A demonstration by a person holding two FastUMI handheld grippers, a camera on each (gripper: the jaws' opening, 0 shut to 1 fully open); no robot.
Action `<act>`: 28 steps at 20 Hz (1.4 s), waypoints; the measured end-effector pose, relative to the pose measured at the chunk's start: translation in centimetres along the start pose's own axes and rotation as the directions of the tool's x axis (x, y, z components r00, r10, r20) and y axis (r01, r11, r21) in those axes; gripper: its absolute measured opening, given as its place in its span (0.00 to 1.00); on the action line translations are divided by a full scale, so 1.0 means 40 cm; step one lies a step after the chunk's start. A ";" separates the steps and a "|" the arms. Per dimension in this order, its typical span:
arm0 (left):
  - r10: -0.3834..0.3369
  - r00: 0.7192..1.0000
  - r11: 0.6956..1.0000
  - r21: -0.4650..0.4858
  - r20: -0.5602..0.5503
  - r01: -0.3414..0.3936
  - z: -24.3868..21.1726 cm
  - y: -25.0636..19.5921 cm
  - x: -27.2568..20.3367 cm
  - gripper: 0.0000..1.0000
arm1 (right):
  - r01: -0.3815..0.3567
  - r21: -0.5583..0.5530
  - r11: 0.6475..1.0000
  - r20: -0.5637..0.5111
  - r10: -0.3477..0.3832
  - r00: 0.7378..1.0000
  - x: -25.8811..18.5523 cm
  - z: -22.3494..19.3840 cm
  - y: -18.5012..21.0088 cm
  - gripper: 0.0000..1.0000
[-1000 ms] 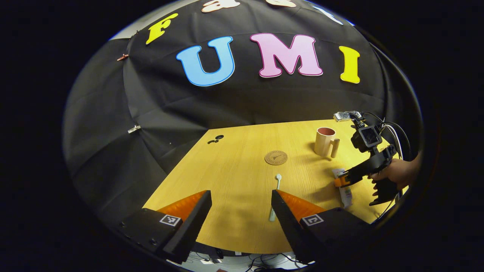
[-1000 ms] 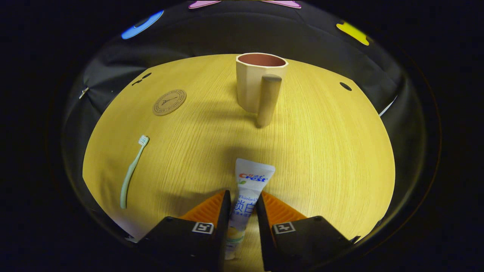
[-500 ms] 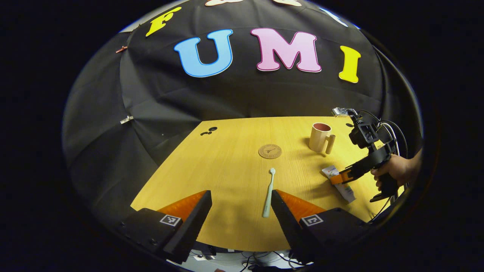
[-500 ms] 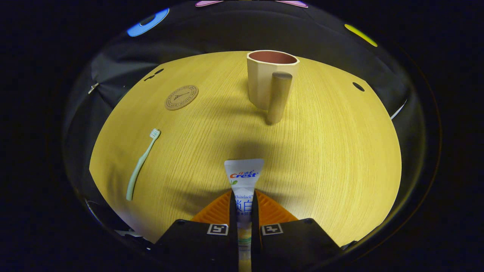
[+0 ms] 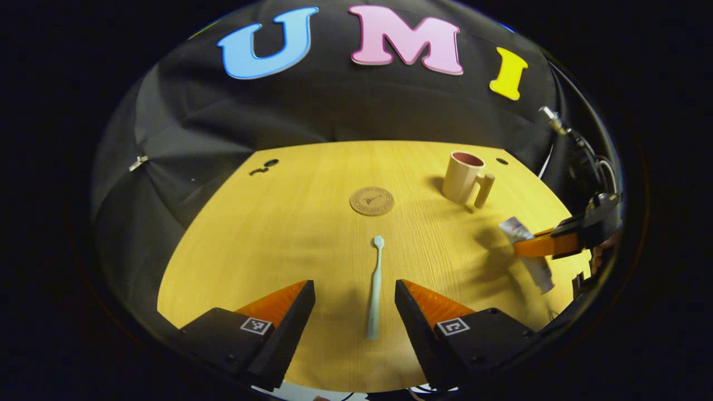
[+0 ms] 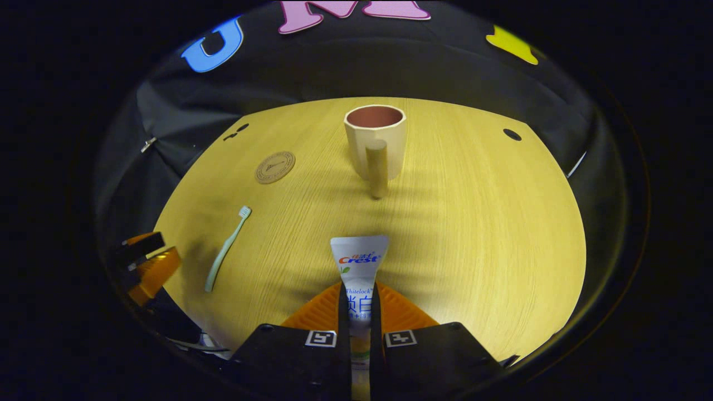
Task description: Put the toothbrush and toothpaste on the desktop into the cup, then pick up the cup and place it on the coaster on the desktop.
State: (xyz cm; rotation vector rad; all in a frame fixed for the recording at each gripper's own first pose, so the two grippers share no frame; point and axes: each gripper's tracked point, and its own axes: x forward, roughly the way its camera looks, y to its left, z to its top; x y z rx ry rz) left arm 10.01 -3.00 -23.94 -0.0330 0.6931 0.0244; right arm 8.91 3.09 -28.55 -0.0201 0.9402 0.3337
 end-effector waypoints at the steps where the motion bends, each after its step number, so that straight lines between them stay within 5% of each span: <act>1: -0.018 0.999 1.000 0.010 -0.032 0.018 -0.010 -0.016 0.031 0.92 | 0.000 0.003 1.000 0.011 0.000 1.000 -0.012 0.004 -0.009 0.17; 12: -0.034 0.958 0.999 -0.029 -0.284 0.027 -0.083 -0.050 0.180 0.77 | -0.023 0.027 0.999 0.101 0.021 0.995 -0.104 0.053 -0.078 0.17; 18: -0.050 0.937 0.999 0.002 -0.346 0.054 -0.080 -0.087 0.184 0.21 | -0.033 0.024 0.999 0.114 0.030 0.993 -0.106 0.056 -0.082 0.17; 28: -0.060 0.947 0.998 -0.027 -0.317 0.054 -0.069 -0.107 0.181 0.07 | -0.040 -0.008 0.999 0.162 0.041 0.986 -0.103 0.122 -0.088 0.17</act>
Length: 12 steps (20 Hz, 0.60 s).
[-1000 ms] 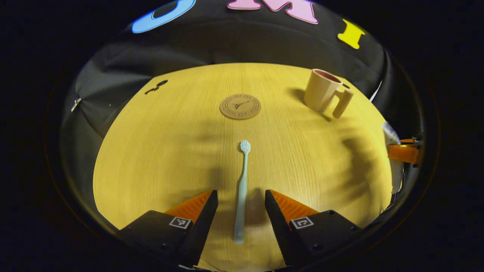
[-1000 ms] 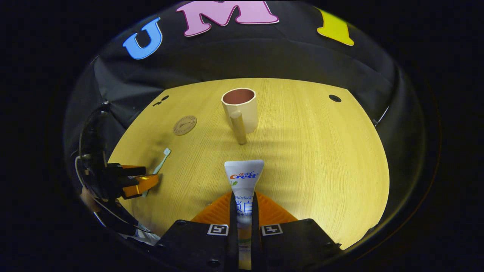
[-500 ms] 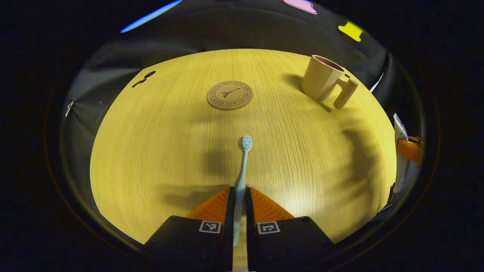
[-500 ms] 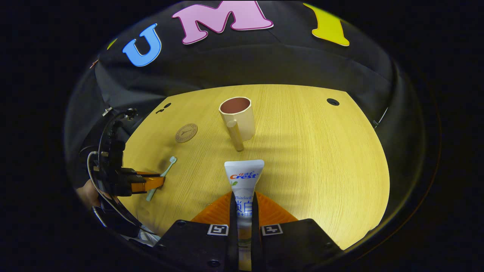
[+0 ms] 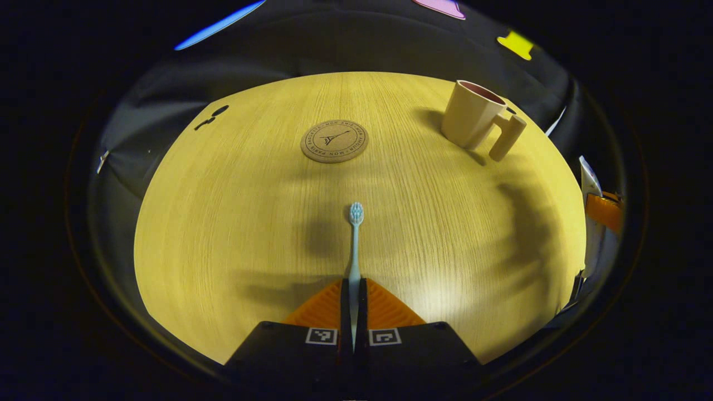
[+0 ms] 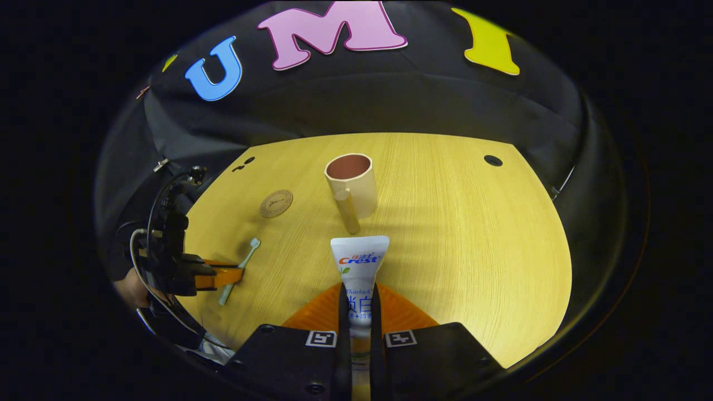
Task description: Put the toothbrush and toothpaste on the desktop into the cup, then pick up the cup and place it on the coaster on the desktop.
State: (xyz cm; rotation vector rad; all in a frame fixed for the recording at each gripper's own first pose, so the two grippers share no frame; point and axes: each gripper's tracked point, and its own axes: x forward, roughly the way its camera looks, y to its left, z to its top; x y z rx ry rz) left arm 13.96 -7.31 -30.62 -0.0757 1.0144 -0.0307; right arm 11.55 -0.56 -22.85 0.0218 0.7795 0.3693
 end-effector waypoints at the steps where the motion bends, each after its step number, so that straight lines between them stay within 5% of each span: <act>1: -0.002 1.000 1.000 -0.009 0.023 0.002 0.008 -0.001 -0.008 0.07 | -0.003 -0.004 1.000 0.018 0.003 1.000 0.001 0.024 0.000 0.17; 6: 0.000 0.982 1.000 -0.011 0.187 0.002 0.079 -0.006 -0.090 0.07 | -0.005 -0.045 0.999 0.153 0.012 0.988 0.006 0.189 0.008 0.17; 12: -0.030 0.940 0.996 -0.068 0.340 0.057 0.145 -0.030 -0.194 0.06 | -0.029 -0.072 0.997 0.331 0.051 0.942 0.046 0.375 0.055 0.16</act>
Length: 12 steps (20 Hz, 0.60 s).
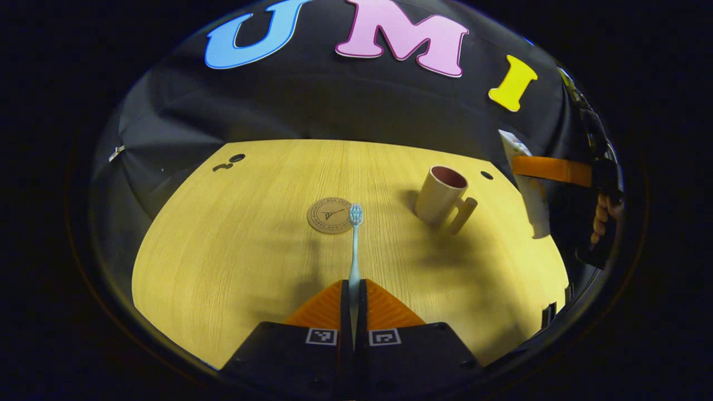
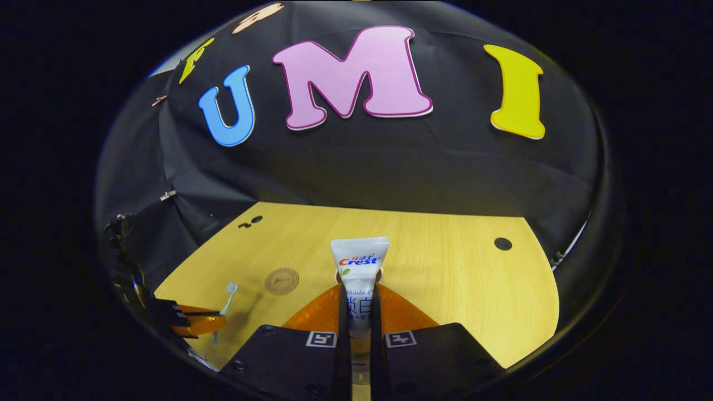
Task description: Put the toothbrush and toothpaste on the desktop into the cup, then pick up the cup and place it on the coaster on the desktop.
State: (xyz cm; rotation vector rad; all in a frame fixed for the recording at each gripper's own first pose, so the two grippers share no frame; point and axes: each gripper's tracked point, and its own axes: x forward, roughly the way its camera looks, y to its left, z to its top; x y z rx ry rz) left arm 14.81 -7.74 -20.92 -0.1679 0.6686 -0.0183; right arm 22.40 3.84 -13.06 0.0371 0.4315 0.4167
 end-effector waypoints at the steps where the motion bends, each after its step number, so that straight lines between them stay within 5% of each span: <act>1: 0.007 1.000 1.000 -0.005 0.018 -0.007 0.008 -0.002 -0.009 0.06 | -0.007 0.005 1.000 0.032 0.007 0.999 0.018 0.021 0.010 0.16; 12: 0.010 0.995 1.000 0.023 0.098 -0.012 0.094 -0.018 -0.052 0.07 | 0.004 -0.012 1.000 0.336 0.000 0.942 0.212 0.166 0.018 0.17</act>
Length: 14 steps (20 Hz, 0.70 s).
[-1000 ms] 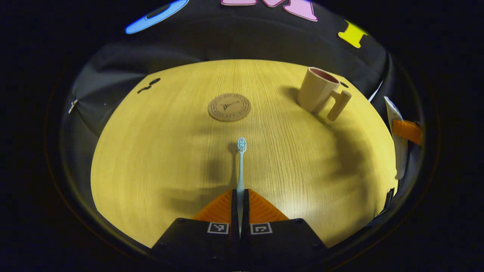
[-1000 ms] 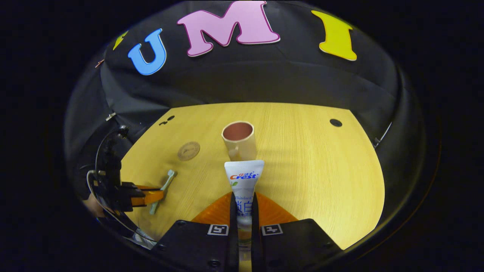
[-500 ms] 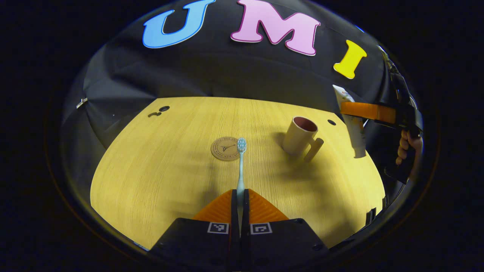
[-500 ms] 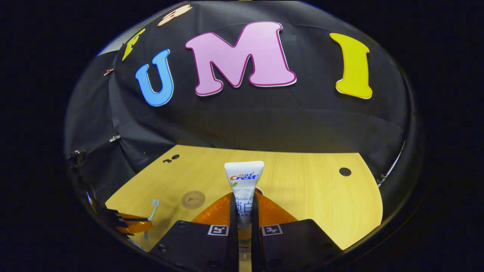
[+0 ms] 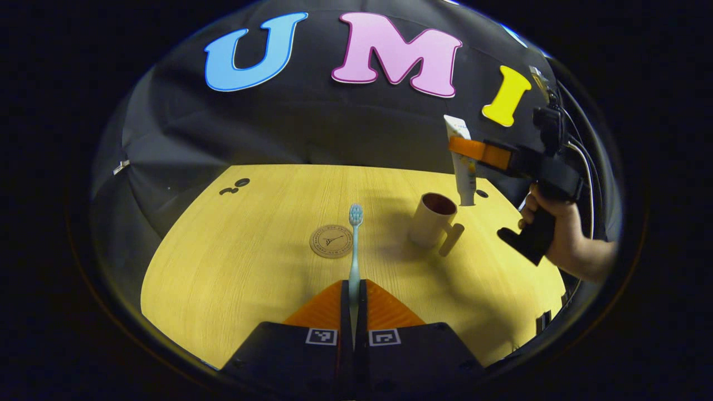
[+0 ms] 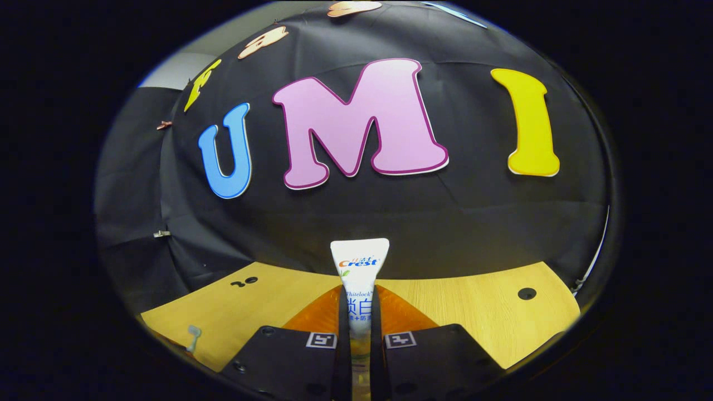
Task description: Put the toothbrush and toothpaste on the desktop into the cup, then pick up the cup and place it on the coaster on the desktop.
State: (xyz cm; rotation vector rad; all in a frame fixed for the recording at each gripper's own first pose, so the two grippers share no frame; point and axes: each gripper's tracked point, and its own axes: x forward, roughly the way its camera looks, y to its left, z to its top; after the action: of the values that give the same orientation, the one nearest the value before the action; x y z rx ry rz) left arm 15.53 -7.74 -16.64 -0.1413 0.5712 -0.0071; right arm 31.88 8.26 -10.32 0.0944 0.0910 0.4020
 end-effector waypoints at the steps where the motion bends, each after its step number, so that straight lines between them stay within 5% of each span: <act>1: 0.008 1.000 1.000 0.003 0.009 -0.008 0.010 0.003 0.003 0.07 | -0.001 -0.013 1.000 0.000 0.001 1.000 0.018 -0.014 -0.001 0.16; 9: 0.009 0.997 1.000 -0.011 0.073 -0.008 0.060 -0.026 0.049 0.07 | -0.013 -0.062 0.998 -0.003 0.013 1.000 0.065 -0.137 0.001 0.22; 14: -0.024 0.995 1.000 0.004 0.093 0.024 0.067 -0.067 0.080 0.06 | -0.032 -0.084 0.996 -0.007 0.031 0.999 0.078 -0.190 0.014 0.11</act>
State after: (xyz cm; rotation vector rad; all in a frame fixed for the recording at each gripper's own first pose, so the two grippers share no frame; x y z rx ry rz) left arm 19.78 -10.18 -15.76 -0.1448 0.4760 -0.0243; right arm 33.72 10.55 -18.01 0.0113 0.0776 0.4372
